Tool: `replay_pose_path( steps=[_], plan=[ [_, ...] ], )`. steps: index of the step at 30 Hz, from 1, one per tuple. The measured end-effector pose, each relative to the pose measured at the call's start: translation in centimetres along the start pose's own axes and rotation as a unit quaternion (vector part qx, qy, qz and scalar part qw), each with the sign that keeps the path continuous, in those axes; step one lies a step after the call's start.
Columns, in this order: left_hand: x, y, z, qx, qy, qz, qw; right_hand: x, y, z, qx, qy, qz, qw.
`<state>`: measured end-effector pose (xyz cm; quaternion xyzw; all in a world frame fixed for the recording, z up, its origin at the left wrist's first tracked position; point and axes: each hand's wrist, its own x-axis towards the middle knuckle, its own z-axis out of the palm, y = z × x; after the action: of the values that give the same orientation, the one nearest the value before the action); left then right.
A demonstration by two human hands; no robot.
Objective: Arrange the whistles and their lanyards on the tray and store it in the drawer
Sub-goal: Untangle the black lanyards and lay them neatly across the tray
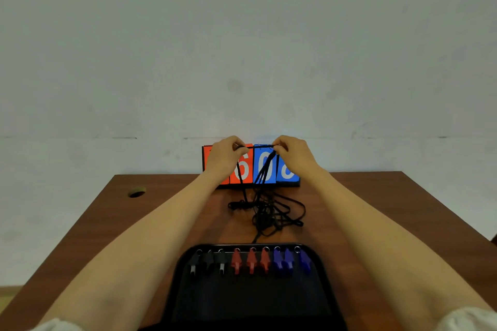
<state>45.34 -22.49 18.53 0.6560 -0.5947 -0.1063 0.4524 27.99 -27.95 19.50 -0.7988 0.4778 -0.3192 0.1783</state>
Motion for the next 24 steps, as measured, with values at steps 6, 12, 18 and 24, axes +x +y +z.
replay_pose_path(
  steps=[6,12,18,24],
  plan=[
    [0.5,0.2,0.2,-0.034,0.014,-0.003,0.999,0.3,1.1,0.0,-0.159,-0.003,-0.016,0.987],
    [0.5,0.4,-0.1,-0.085,0.059,-0.032,0.994,0.0,3.5,-0.3,-0.251,-0.094,0.059,0.962],
    [0.4,1.0,0.3,-0.029,0.029,0.018,0.999,0.0,1.2,0.0,-0.023,-0.077,0.015,0.997],
    [-0.4,1.7,0.2,-0.102,-0.028,0.018,0.994,-0.1,-2.0,0.9,0.161,-0.067,0.009,0.985]
  ],
)
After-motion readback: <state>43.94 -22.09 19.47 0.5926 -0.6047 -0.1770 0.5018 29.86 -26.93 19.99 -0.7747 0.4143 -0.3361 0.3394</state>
